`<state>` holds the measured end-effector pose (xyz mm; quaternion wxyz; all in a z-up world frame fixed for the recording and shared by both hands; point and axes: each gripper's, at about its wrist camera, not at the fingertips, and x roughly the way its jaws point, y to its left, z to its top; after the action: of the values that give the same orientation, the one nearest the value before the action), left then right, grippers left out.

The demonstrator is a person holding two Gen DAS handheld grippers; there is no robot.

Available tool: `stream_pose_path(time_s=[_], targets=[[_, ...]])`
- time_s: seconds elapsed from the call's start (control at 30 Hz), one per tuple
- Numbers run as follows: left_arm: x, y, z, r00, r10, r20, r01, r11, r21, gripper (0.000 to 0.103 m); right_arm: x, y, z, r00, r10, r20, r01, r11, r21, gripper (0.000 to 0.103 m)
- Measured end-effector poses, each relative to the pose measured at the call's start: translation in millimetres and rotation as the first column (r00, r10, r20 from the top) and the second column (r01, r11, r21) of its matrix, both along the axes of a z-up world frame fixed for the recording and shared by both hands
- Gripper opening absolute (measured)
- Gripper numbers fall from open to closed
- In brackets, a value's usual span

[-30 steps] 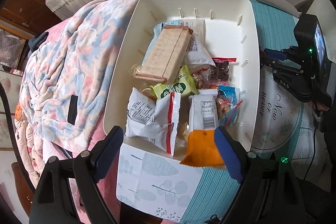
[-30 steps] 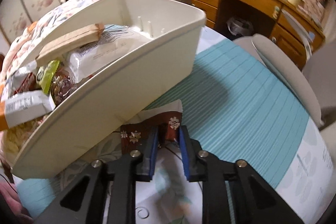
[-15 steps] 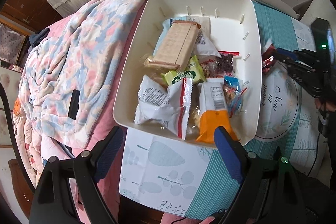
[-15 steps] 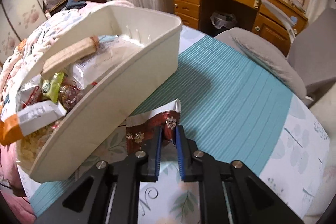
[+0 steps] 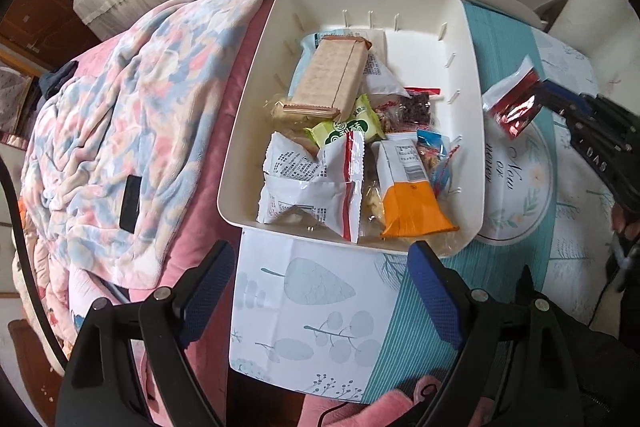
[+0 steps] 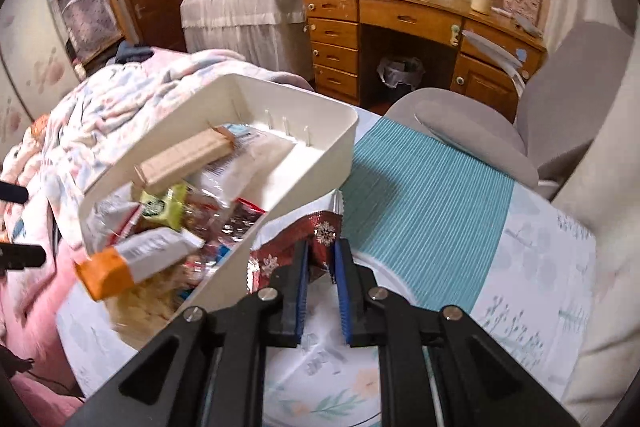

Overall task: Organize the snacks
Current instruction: 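Lift the snowflake packet with the right gripper and drop it into the tray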

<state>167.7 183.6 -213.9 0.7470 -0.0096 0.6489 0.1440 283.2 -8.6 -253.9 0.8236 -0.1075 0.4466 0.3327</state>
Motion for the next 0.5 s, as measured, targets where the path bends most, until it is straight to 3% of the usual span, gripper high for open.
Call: stream_pose_path(time_s=[0.17, 0.5], targets=[[-11, 7, 5, 0.998, -0.057, 0.022, 0.058, 0.997, -0.046, 0.087, -27, 13, 8, 0.998, -0.050, -0.027, 0.051, 0.997, 0.057, 0.013], [-39, 30, 18, 0.979, -0.192, 0.064, 0.196, 0.978, -0.071, 0.087, -62, 50, 42, 0.990, -0.133, 0.036, 0.127, 0.984, 0.126, 0.012]])
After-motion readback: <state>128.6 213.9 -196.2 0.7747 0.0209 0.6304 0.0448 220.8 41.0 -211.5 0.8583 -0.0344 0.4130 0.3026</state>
